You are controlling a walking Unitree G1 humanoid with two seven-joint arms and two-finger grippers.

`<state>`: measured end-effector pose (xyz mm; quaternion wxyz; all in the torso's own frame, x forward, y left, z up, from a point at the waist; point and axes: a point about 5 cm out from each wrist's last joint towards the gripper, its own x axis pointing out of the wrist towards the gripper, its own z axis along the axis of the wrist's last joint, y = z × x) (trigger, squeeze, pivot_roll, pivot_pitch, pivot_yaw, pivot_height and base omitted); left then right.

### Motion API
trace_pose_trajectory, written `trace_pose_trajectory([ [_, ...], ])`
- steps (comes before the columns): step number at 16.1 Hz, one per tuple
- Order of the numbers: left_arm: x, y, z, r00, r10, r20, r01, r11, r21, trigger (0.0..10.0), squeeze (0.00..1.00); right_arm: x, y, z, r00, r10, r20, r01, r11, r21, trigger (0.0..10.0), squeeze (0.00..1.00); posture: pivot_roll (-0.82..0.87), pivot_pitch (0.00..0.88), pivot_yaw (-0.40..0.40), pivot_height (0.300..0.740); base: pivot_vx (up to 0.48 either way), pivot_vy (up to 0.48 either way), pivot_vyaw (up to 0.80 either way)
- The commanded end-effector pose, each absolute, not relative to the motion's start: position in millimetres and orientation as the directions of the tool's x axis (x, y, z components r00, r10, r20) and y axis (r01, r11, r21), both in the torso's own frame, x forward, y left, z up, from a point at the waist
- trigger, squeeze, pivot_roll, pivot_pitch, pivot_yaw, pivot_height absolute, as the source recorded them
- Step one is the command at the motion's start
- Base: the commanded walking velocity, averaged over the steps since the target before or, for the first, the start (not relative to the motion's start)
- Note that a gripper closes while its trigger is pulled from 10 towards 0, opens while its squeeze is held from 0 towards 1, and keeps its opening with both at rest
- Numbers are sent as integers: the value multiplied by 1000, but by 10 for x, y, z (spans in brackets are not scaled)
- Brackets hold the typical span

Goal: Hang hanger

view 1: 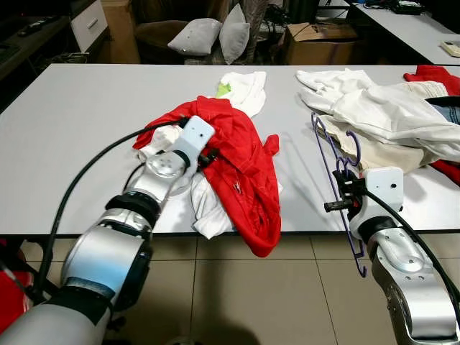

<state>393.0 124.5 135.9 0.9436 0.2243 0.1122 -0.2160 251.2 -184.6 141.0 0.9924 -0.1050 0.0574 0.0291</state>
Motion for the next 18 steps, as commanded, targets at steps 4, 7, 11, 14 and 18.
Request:
trace_pose_trajectory([
  [4,3947,1226,1380,891,-335,-308,443,790,424,0,0,2478,-1807,1474,995,42,-87,-59,977,-204,10000,0,-70,0,53,740,0,0,0],
  [7,3940,1255,1348,893,-311,-325,438,765,472,0,0,2447,-1807,1480,995,42,-87,-59,977,-207,10000,0,-83,0,59,740,0,0,0],
  [11,3933,1326,1315,897,-276,-346,428,736,524,0,0,2389,-1869,1503,995,30,-96,-51,972,-227,10000,0,-122,0,58,740,0,0,0],
  [14,3937,1368,1318,903,-256,-345,415,726,549,3216,0,2371,-1889,1510,995,27,-101,-50,971,-232,10000,0,-126,0,55,740,0,0,0],
  [18,3934,1400,1307,902,-245,-356,415,720,556,0,0,2388,-1884,1525,994,34,-105,-58,970,-236,10000,0,-121,0,41,740,0,0,0],
])
